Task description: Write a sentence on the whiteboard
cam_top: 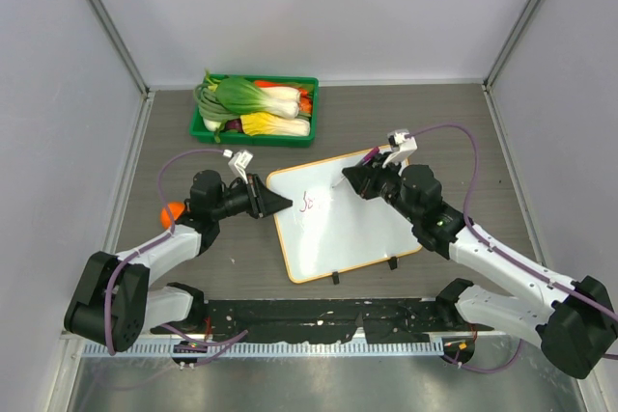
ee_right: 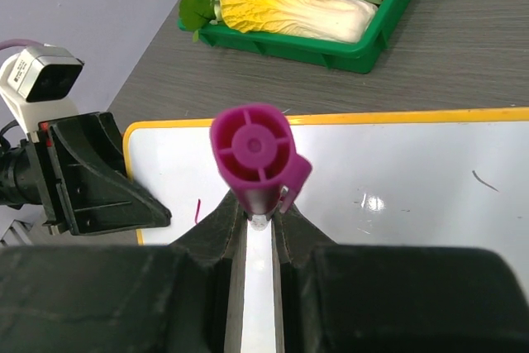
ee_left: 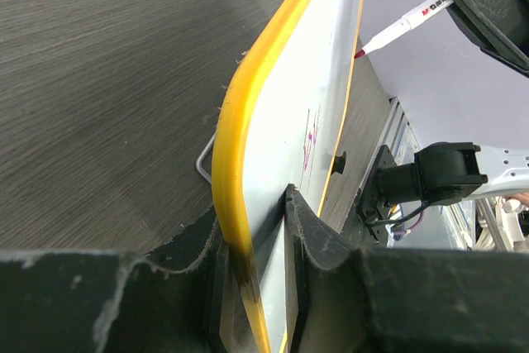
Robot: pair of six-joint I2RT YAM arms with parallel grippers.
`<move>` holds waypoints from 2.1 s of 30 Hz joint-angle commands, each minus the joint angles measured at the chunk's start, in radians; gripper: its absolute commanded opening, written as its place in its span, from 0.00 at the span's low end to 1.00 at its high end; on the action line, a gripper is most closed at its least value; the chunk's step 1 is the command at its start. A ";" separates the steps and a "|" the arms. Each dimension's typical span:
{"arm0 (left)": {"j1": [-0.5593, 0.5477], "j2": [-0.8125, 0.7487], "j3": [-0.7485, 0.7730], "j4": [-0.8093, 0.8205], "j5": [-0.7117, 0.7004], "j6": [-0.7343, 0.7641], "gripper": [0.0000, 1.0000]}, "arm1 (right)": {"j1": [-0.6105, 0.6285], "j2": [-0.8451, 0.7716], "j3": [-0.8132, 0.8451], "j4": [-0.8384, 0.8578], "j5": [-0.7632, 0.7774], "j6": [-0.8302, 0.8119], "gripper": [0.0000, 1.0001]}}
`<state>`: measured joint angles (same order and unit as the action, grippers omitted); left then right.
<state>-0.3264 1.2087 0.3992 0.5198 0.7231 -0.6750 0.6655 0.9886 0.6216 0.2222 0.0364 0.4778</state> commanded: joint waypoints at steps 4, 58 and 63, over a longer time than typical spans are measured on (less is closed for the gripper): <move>-0.003 0.028 -0.028 -0.081 -0.128 0.164 0.00 | 0.000 0.022 -0.016 0.042 0.042 -0.016 0.01; -0.002 0.022 -0.028 -0.084 -0.129 0.169 0.00 | 0.000 0.027 0.030 0.077 0.042 0.027 0.01; -0.003 0.022 -0.028 -0.084 -0.128 0.167 0.00 | 0.000 0.039 0.004 0.083 0.083 0.024 0.01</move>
<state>-0.3264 1.2125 0.3992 0.5228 0.7238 -0.6754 0.6655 1.0275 0.6136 0.2424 0.0605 0.5163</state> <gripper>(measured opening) 0.260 0.178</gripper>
